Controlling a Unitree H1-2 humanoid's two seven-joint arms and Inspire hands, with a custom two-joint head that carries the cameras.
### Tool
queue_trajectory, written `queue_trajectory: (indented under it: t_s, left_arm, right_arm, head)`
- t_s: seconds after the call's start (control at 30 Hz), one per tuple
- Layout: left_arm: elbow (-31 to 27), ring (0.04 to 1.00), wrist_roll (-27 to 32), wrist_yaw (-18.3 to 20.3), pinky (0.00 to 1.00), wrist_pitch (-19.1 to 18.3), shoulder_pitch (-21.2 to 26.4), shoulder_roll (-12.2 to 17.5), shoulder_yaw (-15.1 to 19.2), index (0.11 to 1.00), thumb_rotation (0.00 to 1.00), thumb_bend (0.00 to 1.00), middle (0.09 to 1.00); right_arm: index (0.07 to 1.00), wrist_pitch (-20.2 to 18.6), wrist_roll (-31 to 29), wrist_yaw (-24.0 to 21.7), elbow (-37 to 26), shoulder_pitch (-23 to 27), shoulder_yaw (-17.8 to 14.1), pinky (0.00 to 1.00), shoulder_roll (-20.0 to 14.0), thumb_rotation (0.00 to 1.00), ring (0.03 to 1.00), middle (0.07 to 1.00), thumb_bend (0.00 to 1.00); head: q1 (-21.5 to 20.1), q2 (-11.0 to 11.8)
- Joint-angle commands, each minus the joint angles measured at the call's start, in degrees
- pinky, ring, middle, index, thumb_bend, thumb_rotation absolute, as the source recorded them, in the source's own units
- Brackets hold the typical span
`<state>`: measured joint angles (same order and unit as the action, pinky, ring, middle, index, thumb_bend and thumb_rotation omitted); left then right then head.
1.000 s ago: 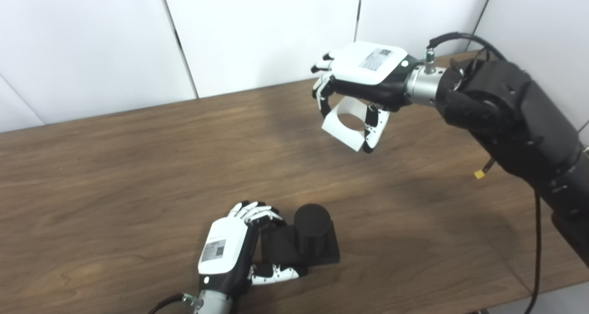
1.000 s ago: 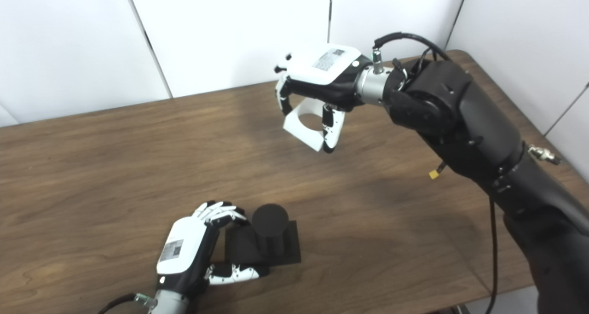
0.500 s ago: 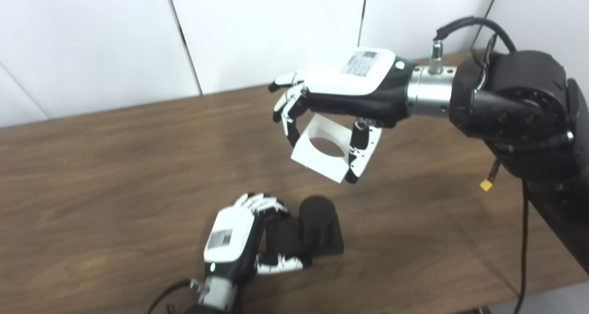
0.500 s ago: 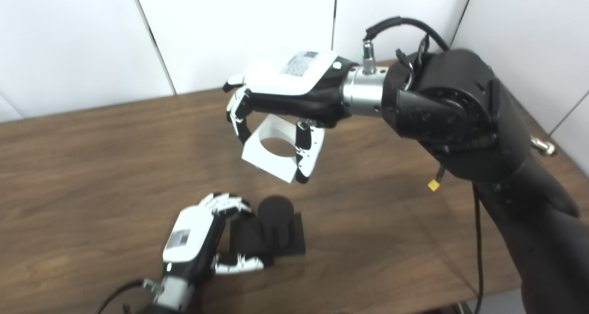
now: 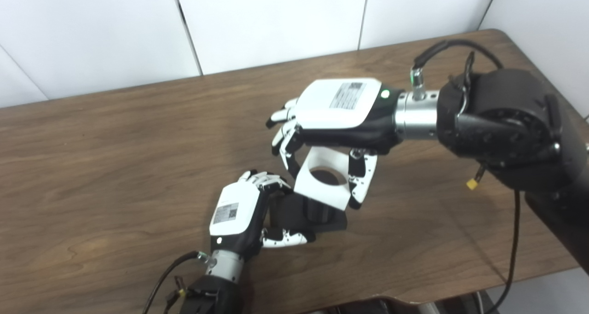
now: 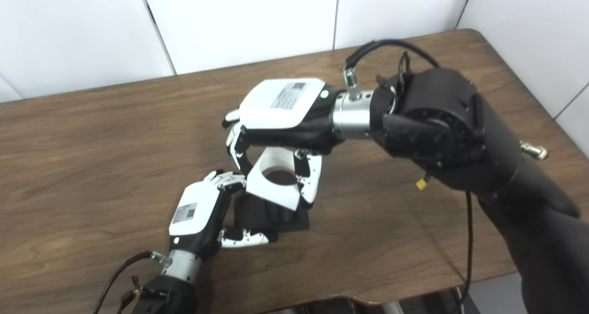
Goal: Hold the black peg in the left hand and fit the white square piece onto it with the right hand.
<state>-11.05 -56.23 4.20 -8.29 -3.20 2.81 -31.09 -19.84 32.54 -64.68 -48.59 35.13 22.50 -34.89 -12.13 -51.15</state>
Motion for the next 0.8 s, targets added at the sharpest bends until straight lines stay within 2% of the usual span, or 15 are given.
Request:
queue_trajectory:
  t_s: [0.0,0.37,0.77]
  left_arm:
    - [1.22,0.836,-0.21,0.62,0.92,-0.40,-1.10,-2.04,-1.99,0.485,0.05,0.51,0.759]
    - [0.74,0.836,-0.28,0.81,0.92,-0.68,-1.29,-2.11,-2.08,0.485,0.05,0.51,0.761]
    - [-0.15,0.841,-0.73,1.67,0.93,-1.31,-1.51,-2.13,-2.46,0.486,0.05,0.51,0.764]
  right_arm:
    - [0.482,2.35,2.04,1.70,-0.57,0.39,-0.30,0.96,0.16,0.13,0.944,0.806,0.52]
    - [0.483,9.09,4.63,2.83,2.72,-3.90,-0.63,1.00,1.22,0.13,0.960,0.815,0.52]
    - [0.483,10.82,6.78,4.00,5.14,-5.65,-1.47,1.00,3.12,0.13,0.962,0.815,0.52]
  head:
    - [0.07,-0.03]
    - [0.20,-0.50]
    - [0.47,-0.92]
